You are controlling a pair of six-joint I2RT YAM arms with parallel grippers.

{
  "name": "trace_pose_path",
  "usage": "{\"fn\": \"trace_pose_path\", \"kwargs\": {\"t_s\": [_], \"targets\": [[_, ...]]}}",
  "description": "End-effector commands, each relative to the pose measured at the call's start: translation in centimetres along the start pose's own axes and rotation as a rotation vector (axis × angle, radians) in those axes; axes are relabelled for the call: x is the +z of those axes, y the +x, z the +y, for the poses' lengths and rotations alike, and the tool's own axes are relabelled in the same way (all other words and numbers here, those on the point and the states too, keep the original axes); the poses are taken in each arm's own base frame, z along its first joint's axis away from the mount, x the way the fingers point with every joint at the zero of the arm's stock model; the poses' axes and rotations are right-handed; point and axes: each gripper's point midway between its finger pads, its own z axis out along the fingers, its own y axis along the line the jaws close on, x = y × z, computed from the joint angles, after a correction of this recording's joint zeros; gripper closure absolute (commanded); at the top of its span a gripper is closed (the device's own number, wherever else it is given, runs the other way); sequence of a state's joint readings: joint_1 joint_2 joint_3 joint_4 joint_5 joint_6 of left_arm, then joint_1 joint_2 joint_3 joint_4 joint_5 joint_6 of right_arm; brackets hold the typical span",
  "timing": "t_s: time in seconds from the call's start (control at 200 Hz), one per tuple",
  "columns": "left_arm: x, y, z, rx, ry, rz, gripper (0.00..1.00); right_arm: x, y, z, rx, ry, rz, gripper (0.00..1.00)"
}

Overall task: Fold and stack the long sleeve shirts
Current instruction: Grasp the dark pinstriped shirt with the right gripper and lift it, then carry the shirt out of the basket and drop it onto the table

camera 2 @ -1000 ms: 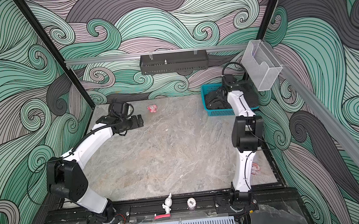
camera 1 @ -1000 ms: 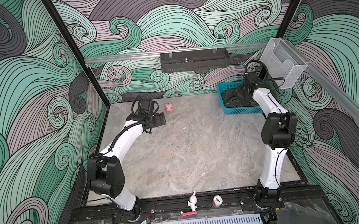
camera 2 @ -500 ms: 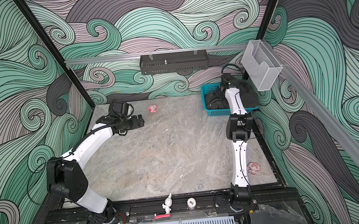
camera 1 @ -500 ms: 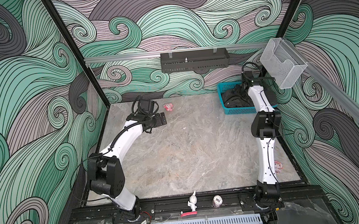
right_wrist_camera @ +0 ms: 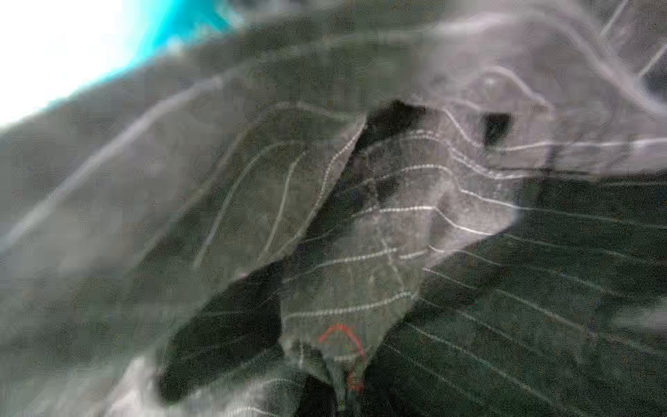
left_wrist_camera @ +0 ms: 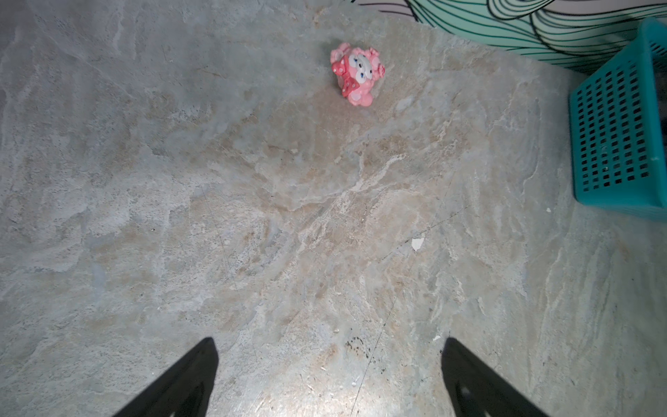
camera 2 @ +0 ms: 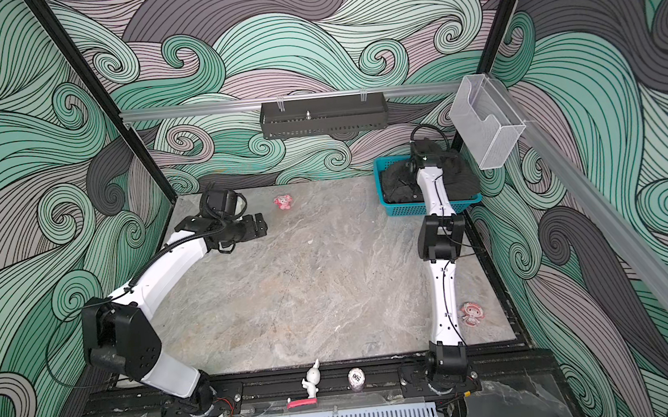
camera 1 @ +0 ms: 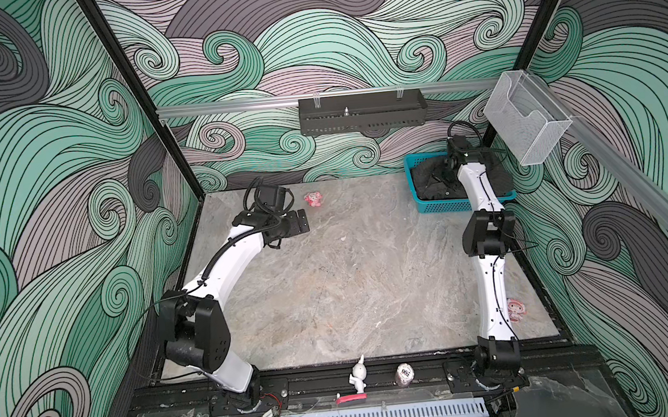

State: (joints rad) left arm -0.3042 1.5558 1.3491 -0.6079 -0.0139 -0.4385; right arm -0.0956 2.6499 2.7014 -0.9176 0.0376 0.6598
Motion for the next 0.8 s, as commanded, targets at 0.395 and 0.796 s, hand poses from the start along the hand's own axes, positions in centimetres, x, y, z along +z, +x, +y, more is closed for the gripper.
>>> {"fn": "trace_pose_path", "kwargs": {"t_s": [0.395,0.796], "targets": [[-11.7,1.5,1.1,-0.018,0.085,-0.222,0.01,-43.5,-1.9,13.8,-0.294,-0.549,-0.507,1.0],[-16.2,4.1,3.5,-0.021,0.051,-0.288,0.01,-45.5,14.7,20.4,-0.564,-0.763,-0.222,1.0]]}}
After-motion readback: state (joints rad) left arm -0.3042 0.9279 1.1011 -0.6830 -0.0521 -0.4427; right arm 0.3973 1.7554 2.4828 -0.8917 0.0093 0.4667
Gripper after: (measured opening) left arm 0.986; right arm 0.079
